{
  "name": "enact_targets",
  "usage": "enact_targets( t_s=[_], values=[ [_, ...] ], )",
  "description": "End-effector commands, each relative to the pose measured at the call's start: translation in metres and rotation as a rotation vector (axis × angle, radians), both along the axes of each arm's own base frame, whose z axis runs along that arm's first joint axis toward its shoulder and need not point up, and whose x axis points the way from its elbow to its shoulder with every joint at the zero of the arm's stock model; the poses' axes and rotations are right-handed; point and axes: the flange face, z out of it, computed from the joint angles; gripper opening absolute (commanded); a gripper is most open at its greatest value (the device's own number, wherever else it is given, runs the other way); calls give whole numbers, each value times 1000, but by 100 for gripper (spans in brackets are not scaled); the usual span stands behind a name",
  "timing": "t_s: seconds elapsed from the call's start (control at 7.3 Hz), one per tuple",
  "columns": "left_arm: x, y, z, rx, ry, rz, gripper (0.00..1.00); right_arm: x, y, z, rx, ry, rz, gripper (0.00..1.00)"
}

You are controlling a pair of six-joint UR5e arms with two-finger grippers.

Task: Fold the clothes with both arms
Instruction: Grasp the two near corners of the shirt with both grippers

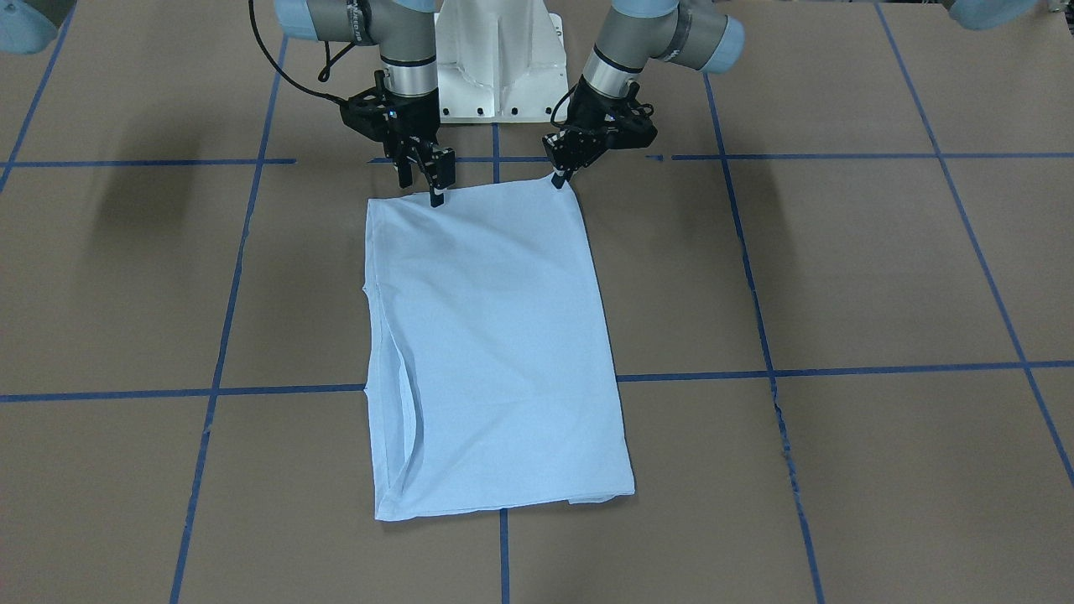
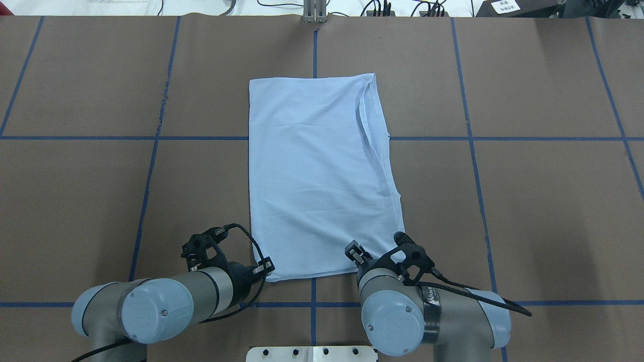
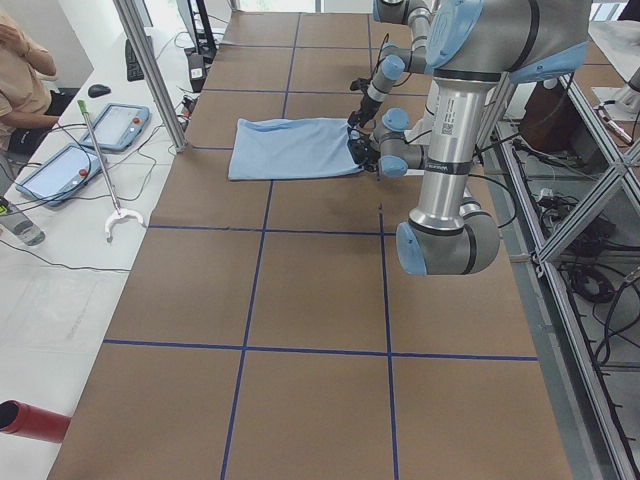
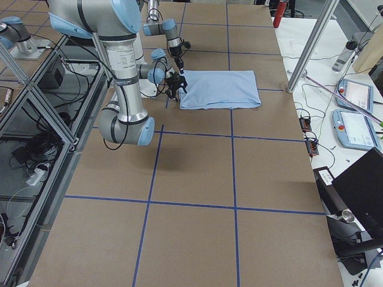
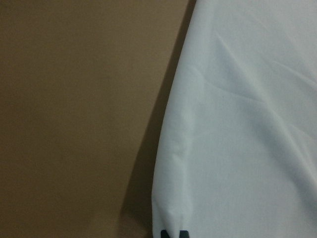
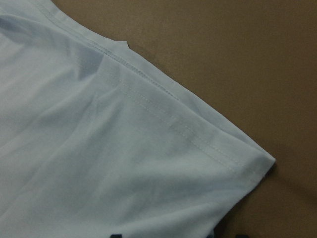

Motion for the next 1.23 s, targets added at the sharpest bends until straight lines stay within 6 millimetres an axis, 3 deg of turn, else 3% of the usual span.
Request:
enact_targets(
  t_s=[0.0,0.27,0.69,0.82,1.1],
  values=[
    [0,0,0,0,-1,0,0,-3,-2,5,2,12,8,80],
    [0,1,-1,0,2,2,0,-3,-10,5,6,10,32,71],
    [0,1,-1,0,2,2,0,-3,-12,2,-10,-13,63,43],
    [0,1,-1,0,2,2,0,-3,-14,-4,-15,-28,73,18],
    [0,1,-1,0,2,2,0,-3,-14,-4,-14,-29,72,14]
  ],
)
